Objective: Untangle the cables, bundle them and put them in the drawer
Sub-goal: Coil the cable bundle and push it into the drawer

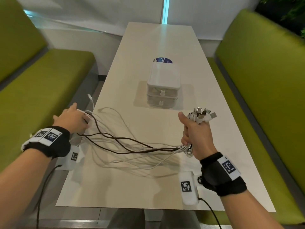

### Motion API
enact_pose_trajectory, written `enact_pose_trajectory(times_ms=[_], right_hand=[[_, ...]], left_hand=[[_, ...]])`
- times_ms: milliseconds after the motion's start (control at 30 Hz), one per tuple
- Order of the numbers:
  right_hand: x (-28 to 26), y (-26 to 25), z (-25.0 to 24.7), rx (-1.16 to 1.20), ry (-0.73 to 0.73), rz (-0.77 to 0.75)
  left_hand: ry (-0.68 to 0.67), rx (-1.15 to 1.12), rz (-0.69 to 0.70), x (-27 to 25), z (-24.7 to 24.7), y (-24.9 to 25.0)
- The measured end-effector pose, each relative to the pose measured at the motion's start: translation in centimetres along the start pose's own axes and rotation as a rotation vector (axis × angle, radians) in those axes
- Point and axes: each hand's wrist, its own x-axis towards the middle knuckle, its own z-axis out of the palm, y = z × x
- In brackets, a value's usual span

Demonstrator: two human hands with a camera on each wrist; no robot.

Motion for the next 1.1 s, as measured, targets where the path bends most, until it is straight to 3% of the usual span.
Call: enact_pose_trajectory(times_ms=[67, 167, 267, 367, 500, 633, 767, 967, 1100], right_hand=[[-0.1, 0.0, 0.0, 0.01, -0.001, 0.002], [-0.2, -0.2, 0.1, 0.041, -0.009, 0.009], [-0.3, -0.3, 0.7, 0.051, 0.0, 0.002], [-0.6, -0.5, 1.3, 0.1, 0.004, -0.005], [-1.2, -1.2, 1.7, 0.18, -0.008, -0.027], [-1.6, -1.7, 1.2, 0.226, -0.046, -0.026], [-1.2, -1.6, 0.0, 0.16, -0.047, -0.023], [-1.7, -1.9, 2.2, -0.709, -0.187, -0.525], [-1.6, -2.5, 3.0, -1.036, -0.3, -0.556]], left_hand=[[-0.002, 0.051, 0.014, -0.3, -0.6, 1.0], [0.155, 0.076, 0.098, -0.9, -1.7, 2.8], [0.25, -0.194, 0.381, -2.9, -2.7, 6.3], [0.045, -0.518, 0.682, -7.4, -3.0, 11.5], [-0.292, -0.51, 0.917, -11.8, -0.1, 17.5], [-0.25, -0.454, 0.922, -12.3, 1.8, 19.0], [-0.291, -0.355, 0.87, -10.4, 1.3, 16.2], [-0.184, -0.254, 0.886, -8.7, -0.6, 14.2], [-0.167, -0.23, 0.832, -8.8, -1.5, 13.3]])
